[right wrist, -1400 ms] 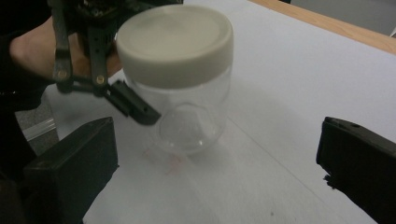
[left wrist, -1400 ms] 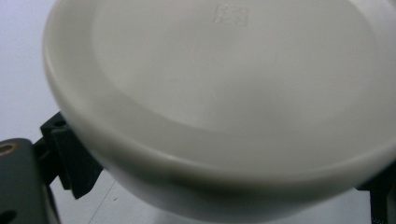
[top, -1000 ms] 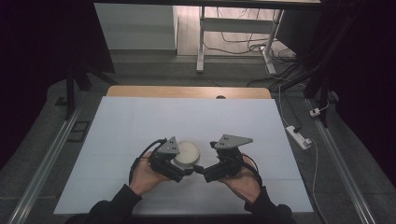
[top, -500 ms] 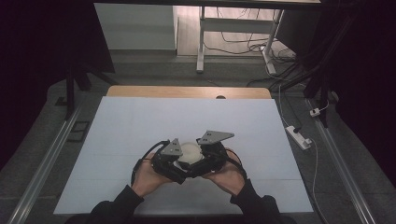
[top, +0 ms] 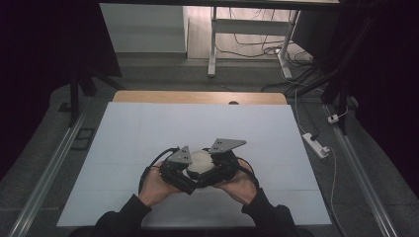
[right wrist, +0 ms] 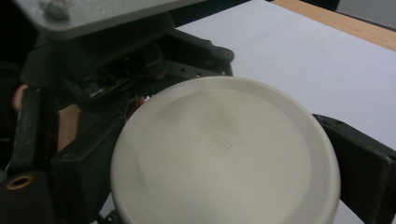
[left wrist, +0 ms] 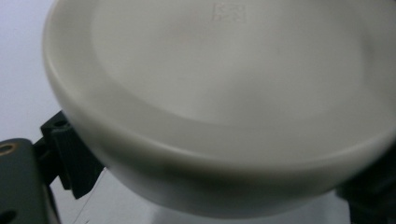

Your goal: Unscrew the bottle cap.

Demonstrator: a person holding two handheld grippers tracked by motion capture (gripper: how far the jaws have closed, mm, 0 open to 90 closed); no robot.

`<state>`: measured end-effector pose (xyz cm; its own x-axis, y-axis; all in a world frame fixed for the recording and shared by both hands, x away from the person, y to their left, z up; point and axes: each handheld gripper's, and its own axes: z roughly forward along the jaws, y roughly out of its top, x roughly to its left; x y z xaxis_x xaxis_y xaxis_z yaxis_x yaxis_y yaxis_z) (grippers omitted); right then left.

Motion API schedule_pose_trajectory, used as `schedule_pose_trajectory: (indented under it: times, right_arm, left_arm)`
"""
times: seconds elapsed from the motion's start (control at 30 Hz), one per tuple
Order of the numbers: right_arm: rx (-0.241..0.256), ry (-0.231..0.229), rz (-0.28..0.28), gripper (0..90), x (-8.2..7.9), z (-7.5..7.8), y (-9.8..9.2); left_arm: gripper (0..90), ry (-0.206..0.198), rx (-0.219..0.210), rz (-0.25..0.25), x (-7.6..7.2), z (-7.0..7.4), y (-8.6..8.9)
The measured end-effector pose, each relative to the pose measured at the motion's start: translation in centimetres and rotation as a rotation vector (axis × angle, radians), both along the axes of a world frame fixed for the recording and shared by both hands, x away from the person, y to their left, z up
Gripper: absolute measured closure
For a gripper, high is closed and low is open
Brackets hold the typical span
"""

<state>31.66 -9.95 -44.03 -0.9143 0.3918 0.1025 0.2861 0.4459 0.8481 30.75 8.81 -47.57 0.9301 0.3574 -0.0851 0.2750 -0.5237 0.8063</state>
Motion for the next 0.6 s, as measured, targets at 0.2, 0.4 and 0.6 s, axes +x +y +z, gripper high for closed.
schedule_pose_trajectory:
  times: [0.2, 0.4, 0.6]
  right_arm:
    - [0.009, 0.029, 0.14, 7.3, 0.5, 0.1, -0.5]
    - [0.03, 0.055, 0.301, 7.2, 0.8, 0.2, -0.9]
    - [0.039, 0.043, 0.283, 0.0, 0.8, 0.3, -1.1]
  left_arm:
    - [7.4, 0.017, -0.017, -0.124, 0.2, 0.0, 0.3]
    - [7.4, 0.009, -0.011, -0.239, 0.1, 0.2, 0.4]
    - [7.3, 0.0, 0.007, -0.158, 0.2, 0.1, 0.3]
